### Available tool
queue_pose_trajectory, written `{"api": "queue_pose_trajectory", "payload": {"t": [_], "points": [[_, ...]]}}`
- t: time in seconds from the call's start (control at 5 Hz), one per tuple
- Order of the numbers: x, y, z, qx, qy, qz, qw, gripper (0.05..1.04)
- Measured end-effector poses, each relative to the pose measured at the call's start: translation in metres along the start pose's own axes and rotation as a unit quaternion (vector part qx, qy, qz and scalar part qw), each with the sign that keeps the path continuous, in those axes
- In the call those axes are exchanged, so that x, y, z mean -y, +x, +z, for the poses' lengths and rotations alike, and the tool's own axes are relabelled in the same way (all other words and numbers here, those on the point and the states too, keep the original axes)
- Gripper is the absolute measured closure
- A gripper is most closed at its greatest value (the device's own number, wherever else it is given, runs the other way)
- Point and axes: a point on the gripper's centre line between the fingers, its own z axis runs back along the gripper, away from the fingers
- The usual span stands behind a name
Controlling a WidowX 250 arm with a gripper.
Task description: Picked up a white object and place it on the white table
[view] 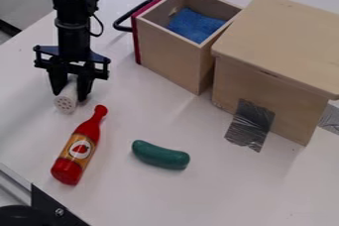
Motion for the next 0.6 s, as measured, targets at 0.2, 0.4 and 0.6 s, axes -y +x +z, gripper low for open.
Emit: {"api": "queue_pose_trajectory", "payload": {"t": [0.2,0.4,0.6], "points": [[0.001,-0.001,-0.004,-0.010,-0.002,0.003,0.9999,0.233],[0.003,-0.005,-0.001,-0.025,-0.008,0.008,0.9996,0.074],[0.004,-0.010,0.008,-0.035,-0.017,0.009,0.9992,0.081]]}}
